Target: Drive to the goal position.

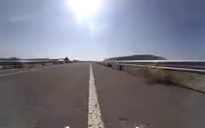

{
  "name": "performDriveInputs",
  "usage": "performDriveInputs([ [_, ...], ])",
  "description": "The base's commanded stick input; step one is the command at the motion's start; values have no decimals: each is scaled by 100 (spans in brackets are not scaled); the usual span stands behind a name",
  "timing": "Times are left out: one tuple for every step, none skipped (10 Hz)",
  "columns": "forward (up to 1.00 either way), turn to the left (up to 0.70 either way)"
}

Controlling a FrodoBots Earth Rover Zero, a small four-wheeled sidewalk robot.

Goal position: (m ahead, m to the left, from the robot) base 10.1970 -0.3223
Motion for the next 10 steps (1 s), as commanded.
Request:
performDriveInputs([
  [70, 0],
  [70, 0],
  [70, 0],
  [70, 0],
  [70, 0],
  [70, 0],
  [70, 0],
  [70, 0],
  [70, 0],
  [70, 0],
])
